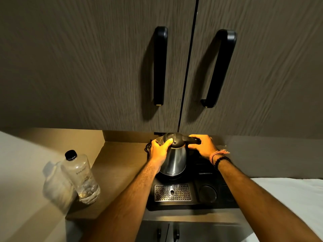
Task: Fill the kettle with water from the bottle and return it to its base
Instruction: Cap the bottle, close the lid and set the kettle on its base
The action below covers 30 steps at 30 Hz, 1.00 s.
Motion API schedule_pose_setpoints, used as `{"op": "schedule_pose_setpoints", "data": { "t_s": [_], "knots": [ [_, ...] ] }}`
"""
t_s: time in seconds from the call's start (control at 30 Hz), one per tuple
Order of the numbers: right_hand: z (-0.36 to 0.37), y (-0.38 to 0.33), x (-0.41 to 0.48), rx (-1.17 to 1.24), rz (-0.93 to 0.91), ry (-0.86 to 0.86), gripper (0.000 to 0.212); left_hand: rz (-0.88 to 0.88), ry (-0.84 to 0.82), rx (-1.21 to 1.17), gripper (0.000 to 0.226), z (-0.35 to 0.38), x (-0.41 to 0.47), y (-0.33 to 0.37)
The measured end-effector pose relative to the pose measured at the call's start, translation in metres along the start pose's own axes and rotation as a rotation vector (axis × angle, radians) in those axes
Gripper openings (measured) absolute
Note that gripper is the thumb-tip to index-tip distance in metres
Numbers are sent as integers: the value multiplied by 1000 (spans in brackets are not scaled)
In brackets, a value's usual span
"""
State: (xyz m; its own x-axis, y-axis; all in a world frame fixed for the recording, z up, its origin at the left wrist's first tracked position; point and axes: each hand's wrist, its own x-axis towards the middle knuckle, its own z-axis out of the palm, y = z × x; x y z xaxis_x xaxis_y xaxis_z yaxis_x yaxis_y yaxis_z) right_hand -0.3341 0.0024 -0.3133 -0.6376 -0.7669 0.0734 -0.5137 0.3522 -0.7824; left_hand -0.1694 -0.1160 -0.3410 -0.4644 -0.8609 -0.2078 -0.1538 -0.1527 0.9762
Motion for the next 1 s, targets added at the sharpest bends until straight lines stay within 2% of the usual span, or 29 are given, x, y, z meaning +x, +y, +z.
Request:
{"op": "schedule_pose_setpoints", "data": {
  "t_s": [0.23,0.33,0.43,0.53,0.6,0.8,0.9,1.0],
  "knots": [
    [1,4,-4,-46,-52,-4,35,11,-17,30,66,-3,-2,-6],
    [3,4,-3,-45,-58,2,35,6,-6,28,73,-2,0,-8],
    [4,1,2,-55,-66,-12,37,-45,-19,-3,75,-5,4,-7],
    [5,2,5,-43,-32,-13,42,-88,-50,-25,99,-6,7,-5],
    [6,4,6,-44,-17,-12,45,-91,-67,-43,106,-7,14,-7],
    [11,0,-1,-78,-12,12,57,-116,-92,-49,110,-7,24,-17],
    [14,-2,-10,-155,-19,-30,72,-55,-91,71,103,-15,-2,-1],
    [17,6,-23,-304,-47,-1,82,116,-42,375,103,-29,-16,-1]
  ]
}}
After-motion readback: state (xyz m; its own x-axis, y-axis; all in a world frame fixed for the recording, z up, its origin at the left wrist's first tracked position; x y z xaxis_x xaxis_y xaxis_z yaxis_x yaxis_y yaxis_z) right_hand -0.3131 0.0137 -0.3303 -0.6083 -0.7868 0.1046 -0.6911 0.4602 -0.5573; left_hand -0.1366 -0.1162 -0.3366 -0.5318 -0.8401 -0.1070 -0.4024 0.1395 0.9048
